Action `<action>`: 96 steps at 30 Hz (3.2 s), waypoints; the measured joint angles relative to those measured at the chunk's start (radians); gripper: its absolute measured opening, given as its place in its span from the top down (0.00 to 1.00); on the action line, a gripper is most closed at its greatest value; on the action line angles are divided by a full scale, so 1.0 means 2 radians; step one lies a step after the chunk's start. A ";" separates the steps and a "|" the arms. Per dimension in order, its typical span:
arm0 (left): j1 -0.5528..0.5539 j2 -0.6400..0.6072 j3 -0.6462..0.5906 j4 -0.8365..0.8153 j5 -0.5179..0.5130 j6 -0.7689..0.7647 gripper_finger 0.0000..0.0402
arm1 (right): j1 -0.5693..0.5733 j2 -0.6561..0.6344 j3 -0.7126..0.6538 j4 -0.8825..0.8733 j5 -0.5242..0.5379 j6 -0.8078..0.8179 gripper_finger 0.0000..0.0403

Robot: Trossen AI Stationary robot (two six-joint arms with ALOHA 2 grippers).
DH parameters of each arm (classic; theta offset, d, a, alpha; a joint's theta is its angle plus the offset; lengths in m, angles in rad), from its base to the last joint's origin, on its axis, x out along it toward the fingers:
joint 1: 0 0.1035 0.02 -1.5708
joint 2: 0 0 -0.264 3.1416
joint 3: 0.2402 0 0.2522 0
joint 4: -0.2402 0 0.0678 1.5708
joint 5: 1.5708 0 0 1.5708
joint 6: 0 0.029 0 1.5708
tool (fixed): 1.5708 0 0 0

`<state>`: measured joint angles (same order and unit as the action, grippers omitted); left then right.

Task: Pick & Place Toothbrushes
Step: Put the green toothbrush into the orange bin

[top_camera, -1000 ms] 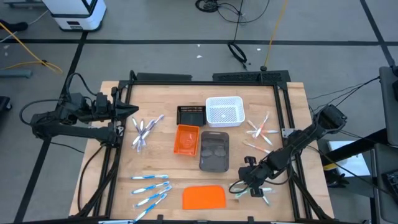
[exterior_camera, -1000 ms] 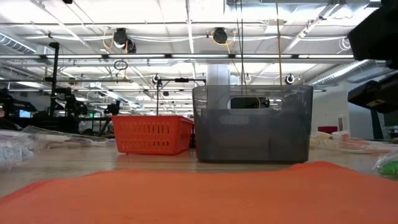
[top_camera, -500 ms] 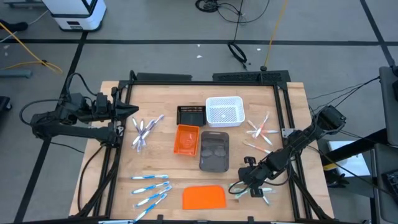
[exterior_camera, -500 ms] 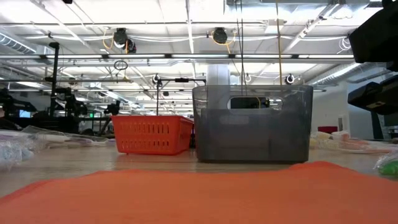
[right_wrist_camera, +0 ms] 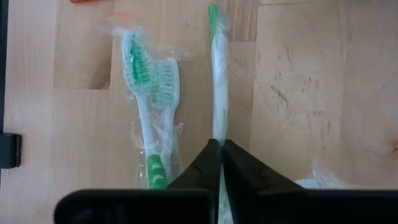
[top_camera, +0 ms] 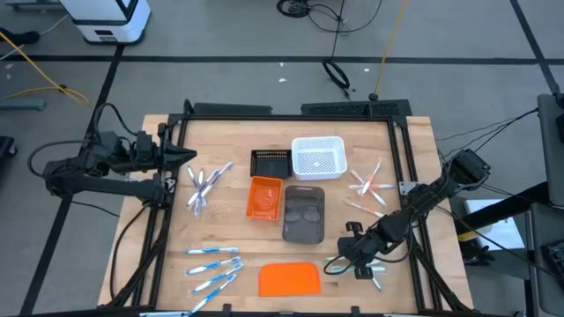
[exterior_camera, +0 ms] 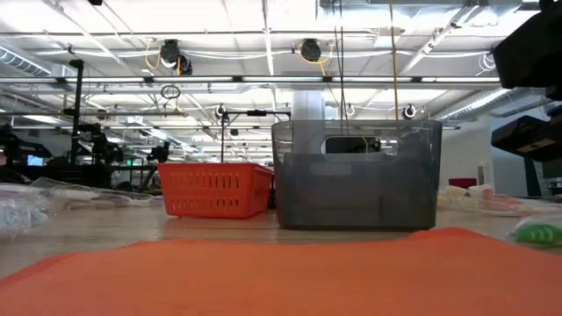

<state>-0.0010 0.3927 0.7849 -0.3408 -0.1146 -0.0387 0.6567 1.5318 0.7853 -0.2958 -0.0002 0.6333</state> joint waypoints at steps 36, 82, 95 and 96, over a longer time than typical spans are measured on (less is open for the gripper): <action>0.000 0.000 0.000 0.005 0.000 0.002 0.94 | -0.048 -0.281 0.000 0.031 0.238 -0.181 1.00; 0.000 0.366 0.000 0.314 0.008 0.022 0.94 | -0.251 -0.208 0.000 0.402 0.128 -0.405 1.00; -0.001 0.496 0.000 0.487 0.045 0.045 0.94 | -0.251 -0.208 0.000 0.400 0.128 -0.411 1.00; -0.002 0.504 0.000 0.501 0.049 0.045 0.94 | -0.251 -0.208 0.000 0.400 0.128 -0.411 1.00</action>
<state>-0.0059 1.4010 0.7849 0.6618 -0.0173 0.0506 0.1555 1.1152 0.7853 0.5049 0.2562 -0.1886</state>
